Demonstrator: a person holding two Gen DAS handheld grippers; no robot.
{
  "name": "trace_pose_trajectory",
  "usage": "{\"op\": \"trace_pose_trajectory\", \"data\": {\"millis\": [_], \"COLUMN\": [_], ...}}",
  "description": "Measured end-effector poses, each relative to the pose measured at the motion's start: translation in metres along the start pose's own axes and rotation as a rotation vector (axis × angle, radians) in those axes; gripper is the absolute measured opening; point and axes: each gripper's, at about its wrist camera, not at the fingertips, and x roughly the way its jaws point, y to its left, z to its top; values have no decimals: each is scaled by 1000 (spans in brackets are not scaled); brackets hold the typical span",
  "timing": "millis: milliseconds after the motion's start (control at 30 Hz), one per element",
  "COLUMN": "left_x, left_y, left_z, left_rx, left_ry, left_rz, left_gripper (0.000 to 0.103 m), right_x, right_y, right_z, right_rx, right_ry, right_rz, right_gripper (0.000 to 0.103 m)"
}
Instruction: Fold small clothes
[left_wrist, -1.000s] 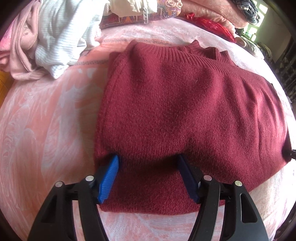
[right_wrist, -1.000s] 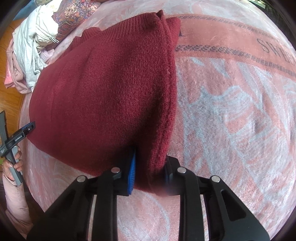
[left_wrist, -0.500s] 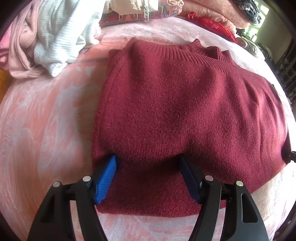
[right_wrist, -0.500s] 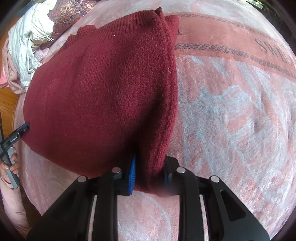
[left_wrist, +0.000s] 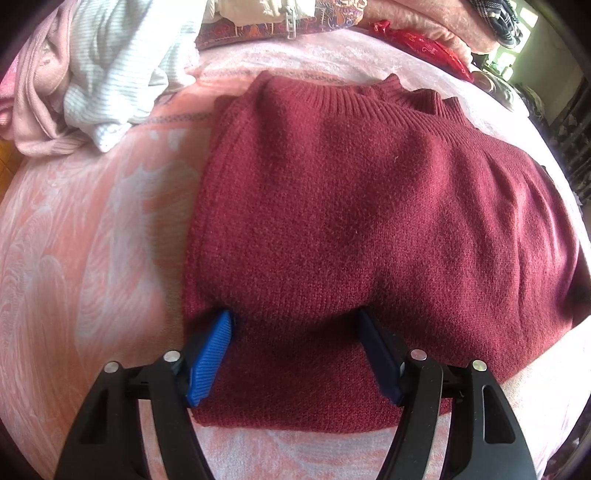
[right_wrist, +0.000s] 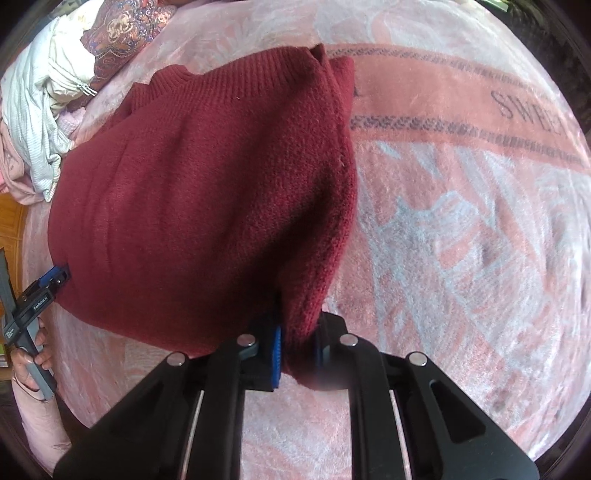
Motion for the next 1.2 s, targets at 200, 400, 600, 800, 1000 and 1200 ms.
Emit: {"op": "trace_pose_trajectory", "data": {"millis": [200, 400, 600, 800, 1000, 1200], "left_x": [0, -1, -2, -4, -5, -5], "left_y": [1, 2, 3, 6, 9, 9], "left_z": [0, -1, -2, -5, -4, -4], "left_rx": [-1, -3, -6, -3, 0, -1], "left_ry": [-1, 2, 0, -3, 4, 5], "left_rz": [-6, -10, -24, -42, -48, -54], "left_gripper": [72, 72, 72, 73, 73, 75], "right_x": [-33, -63, -74, -72, -62, -38], "right_y": [37, 90, 133, 179, 228, 269], "right_z": [16, 32, 44, 48, 39, 21], "right_rx": [-72, -162, -242, -315, -417, -532], "right_ry": [-41, -88, -107, -117, -127, -94], "right_rz": [-29, -40, -47, -31, 3, 12], "right_gripper": [11, 11, 10, 9, 9, 9]}}
